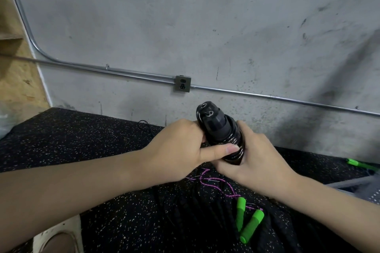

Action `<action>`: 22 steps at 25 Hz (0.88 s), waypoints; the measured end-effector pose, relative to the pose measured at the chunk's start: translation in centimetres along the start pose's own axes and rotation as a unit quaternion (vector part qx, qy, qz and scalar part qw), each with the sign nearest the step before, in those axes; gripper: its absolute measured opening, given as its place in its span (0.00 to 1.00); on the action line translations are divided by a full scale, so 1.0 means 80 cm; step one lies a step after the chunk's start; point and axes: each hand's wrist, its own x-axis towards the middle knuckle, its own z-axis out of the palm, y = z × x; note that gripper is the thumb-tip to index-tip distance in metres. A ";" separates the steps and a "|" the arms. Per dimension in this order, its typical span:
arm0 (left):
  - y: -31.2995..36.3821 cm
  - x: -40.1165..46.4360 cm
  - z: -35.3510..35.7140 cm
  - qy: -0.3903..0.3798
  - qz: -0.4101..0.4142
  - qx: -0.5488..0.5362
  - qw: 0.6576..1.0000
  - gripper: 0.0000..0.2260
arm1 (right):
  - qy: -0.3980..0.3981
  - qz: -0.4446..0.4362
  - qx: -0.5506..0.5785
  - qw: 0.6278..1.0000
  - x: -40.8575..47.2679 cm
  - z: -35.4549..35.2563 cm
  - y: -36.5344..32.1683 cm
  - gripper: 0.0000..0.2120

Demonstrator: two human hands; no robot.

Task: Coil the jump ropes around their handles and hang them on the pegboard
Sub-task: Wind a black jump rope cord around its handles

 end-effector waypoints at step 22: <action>0.023 -0.004 0.007 0.029 -0.089 -0.128 0.987 0.21 | 0.008 0.049 0.250 0.967 0.006 0.004 0.001 0.09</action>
